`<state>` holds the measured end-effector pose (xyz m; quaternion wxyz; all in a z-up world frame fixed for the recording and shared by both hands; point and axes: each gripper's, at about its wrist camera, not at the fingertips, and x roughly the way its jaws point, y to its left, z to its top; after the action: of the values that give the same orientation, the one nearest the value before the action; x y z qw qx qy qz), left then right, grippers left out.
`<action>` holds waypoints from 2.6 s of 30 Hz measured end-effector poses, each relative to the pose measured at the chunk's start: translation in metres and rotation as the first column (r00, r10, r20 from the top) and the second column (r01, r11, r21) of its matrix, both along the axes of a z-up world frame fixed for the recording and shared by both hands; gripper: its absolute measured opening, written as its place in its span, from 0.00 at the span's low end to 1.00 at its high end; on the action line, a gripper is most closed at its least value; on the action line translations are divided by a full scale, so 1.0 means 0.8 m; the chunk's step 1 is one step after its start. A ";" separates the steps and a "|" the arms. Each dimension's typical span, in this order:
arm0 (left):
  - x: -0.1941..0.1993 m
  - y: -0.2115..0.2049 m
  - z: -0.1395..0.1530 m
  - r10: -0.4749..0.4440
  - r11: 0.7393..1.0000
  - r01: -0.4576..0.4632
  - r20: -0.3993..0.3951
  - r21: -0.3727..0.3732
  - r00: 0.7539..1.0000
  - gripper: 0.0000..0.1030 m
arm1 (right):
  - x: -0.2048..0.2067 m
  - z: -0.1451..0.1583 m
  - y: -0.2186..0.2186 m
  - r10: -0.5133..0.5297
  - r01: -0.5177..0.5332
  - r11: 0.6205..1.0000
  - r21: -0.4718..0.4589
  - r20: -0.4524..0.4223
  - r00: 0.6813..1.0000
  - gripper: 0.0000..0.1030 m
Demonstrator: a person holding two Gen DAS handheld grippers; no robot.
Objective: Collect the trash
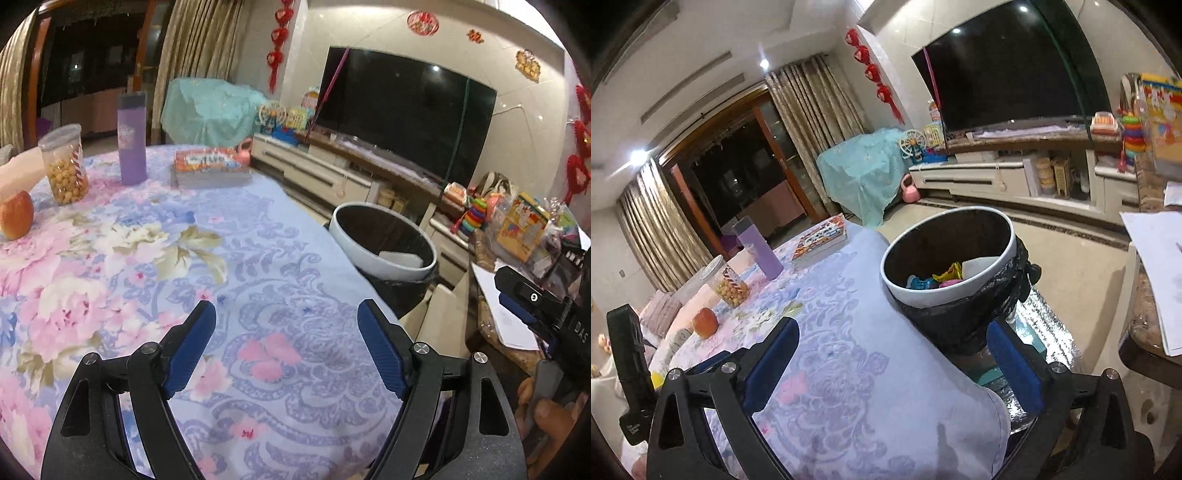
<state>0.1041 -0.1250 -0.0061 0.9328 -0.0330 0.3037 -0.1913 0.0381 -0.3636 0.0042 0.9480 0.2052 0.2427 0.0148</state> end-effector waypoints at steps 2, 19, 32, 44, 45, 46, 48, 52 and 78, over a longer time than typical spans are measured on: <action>-0.016 0.004 0.011 -0.004 1.000 0.004 0.049 -0.008 0.999 0.83 | -0.007 0.010 0.006 -0.006 0.006 1.000 -0.025 0.010 1.000 0.99; -0.093 0.029 -0.007 0.108 0.990 -0.125 0.231 0.062 0.967 1.00 | -0.081 -0.002 0.060 -0.074 0.124 0.958 -0.258 0.196 0.978 1.00; -0.118 0.033 -0.006 0.152 0.981 -0.179 0.288 0.073 0.946 1.00 | -0.096 -0.014 0.065 -0.067 0.125 0.952 -0.279 0.208 0.976 1.00; -0.133 0.030 -0.001 0.156 0.979 -0.191 0.335 0.075 0.929 1.00 | -0.108 -0.014 0.064 -0.065 0.132 0.951 -0.278 0.235 0.970 1.00; -0.134 0.030 0.000 0.156 0.979 -0.191 0.335 0.075 0.929 1.00 | -0.107 -0.014 0.063 -0.065 0.131 0.952 -0.277 0.235 0.970 1.00; -0.134 0.030 -0.001 0.156 0.979 -0.191 0.335 0.076 0.929 1.00 | -0.108 -0.014 0.064 -0.065 0.130 0.953 -0.274 0.235 0.970 1.00; -0.134 0.030 -0.001 0.159 0.978 -0.196 0.336 0.077 0.928 1.00 | -0.109 -0.014 0.064 -0.065 0.132 0.952 -0.277 0.238 0.969 1.00; -0.133 0.031 -0.001 0.161 0.978 -0.195 0.328 0.073 0.931 1.00 | -0.107 -0.014 0.064 -0.065 0.131 0.952 -0.278 0.235 0.970 1.00; -0.132 0.033 -0.006 0.160 0.979 -0.192 0.321 0.071 0.934 1.00 | -0.110 -0.015 0.071 -0.048 0.112 0.955 -0.276 0.229 0.972 1.00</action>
<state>-0.0019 -0.0987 -0.0111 0.9829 0.0181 0.1570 -0.0942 -0.0503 -0.3072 -0.0076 0.9885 0.0725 0.1276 -0.0367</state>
